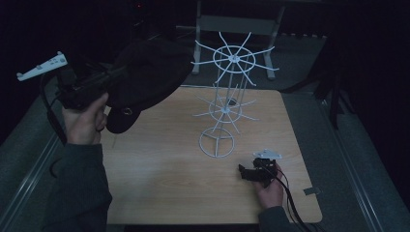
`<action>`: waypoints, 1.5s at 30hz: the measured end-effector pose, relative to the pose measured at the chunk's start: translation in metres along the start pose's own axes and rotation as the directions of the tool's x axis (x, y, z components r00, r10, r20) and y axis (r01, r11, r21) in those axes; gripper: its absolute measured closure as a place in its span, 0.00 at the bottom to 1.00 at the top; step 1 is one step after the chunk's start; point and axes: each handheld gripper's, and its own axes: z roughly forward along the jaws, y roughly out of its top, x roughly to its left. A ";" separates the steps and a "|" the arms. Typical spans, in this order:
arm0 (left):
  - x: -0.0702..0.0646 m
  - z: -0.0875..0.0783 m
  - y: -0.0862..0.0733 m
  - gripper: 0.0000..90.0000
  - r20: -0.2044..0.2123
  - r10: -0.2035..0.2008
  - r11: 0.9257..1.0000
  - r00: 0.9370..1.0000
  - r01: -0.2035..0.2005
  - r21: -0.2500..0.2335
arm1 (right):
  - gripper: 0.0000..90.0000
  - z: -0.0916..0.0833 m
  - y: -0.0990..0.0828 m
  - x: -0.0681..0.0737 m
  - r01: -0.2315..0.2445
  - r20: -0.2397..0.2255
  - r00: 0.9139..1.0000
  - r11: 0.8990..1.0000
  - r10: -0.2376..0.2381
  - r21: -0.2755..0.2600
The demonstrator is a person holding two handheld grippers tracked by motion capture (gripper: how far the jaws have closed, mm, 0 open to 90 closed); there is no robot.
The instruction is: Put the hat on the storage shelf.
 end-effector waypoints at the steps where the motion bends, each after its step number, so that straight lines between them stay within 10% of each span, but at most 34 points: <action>1: 0.000 0.000 0.000 0.94 -0.001 0.000 1.000 1.000 0.000 -0.002 | 0.13 0.000 0.000 0.000 0.000 0.000 1.000 1.000 0.000 0.000; 45: -0.022 0.002 0.009 0.94 0.116 -0.016 0.997 0.993 0.025 -0.078 | 0.13 0.000 0.000 0.000 -0.001 0.000 1.000 1.000 0.001 0.001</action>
